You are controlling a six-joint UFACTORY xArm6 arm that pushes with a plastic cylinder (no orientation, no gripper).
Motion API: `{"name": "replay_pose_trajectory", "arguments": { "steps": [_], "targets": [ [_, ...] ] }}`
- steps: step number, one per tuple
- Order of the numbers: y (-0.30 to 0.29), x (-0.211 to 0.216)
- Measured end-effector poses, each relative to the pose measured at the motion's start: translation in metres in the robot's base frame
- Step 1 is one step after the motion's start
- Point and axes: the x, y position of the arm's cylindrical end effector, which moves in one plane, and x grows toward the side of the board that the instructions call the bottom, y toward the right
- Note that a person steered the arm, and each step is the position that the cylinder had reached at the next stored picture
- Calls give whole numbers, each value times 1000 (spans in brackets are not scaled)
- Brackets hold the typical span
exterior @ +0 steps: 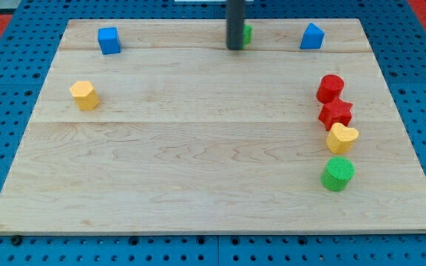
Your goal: Place green star into blue triangle
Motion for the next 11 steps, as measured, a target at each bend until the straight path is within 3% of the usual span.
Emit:
{"name": "replay_pose_trajectory", "arguments": {
  "steps": [2, 4, 6, 7, 8, 9, 11],
  "targets": [
    [-27, -64],
    [-44, -64],
    [32, -45],
    [44, -30],
    [20, -33],
    [19, -63],
    [68, -38]
  ]
}}
